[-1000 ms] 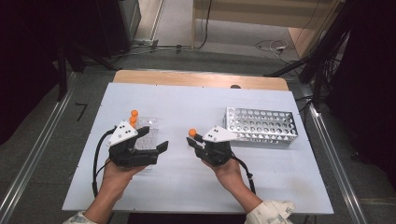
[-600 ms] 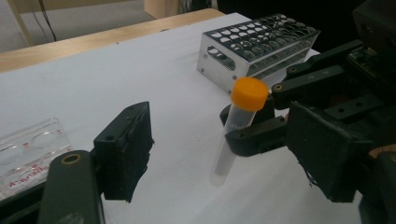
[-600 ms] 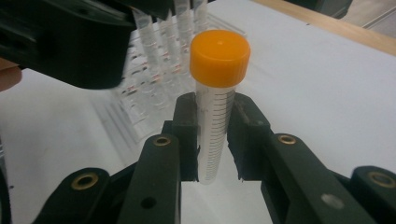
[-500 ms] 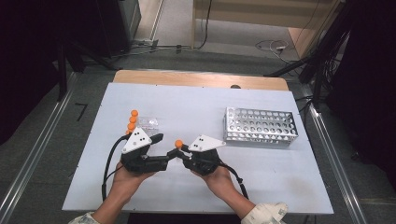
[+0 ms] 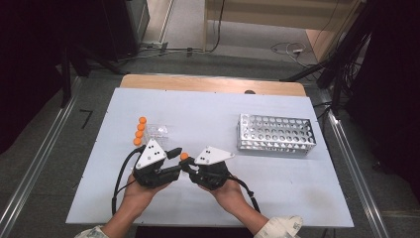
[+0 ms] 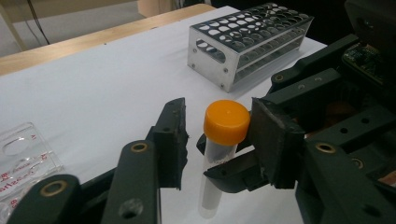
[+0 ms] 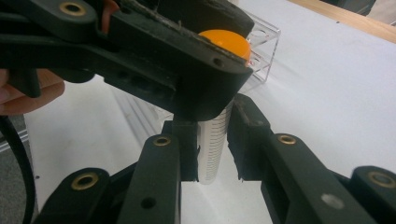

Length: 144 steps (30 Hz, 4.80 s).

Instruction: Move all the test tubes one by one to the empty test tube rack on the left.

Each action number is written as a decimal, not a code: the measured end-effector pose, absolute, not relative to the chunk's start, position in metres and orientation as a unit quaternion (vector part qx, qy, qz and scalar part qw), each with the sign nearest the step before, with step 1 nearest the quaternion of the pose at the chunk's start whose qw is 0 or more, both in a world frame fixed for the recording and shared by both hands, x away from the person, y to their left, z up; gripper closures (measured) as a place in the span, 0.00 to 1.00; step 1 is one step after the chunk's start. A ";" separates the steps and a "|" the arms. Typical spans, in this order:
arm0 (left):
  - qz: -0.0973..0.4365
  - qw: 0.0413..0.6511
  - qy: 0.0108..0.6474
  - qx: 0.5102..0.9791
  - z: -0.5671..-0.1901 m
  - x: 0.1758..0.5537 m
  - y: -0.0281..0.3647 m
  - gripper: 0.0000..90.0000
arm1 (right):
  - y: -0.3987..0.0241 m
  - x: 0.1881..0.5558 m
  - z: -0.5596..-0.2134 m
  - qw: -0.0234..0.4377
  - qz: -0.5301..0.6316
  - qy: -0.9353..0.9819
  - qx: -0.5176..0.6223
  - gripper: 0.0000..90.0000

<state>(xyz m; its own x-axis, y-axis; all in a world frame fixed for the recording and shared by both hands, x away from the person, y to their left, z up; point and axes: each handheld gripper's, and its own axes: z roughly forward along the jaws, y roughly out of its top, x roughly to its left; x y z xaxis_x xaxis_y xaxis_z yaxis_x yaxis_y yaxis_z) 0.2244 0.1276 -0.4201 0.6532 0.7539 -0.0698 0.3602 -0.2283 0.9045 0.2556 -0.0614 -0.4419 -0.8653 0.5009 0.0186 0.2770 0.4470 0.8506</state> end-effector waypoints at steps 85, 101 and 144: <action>0.299 0.476 0.478 0.675 -0.397 0.212 0.232 0.78 | -0.233 0.275 -0.423 0.222 0.446 0.776 0.387 0.18; 0.318 0.419 0.486 0.698 -0.424 0.219 0.215 0.78 | -0.234 0.273 -0.423 0.221 0.446 0.776 0.387 0.18; 0.286 0.480 0.529 0.638 -0.437 0.212 0.244 0.19 | -0.266 0.272 -0.428 0.236 0.436 0.755 0.428 0.18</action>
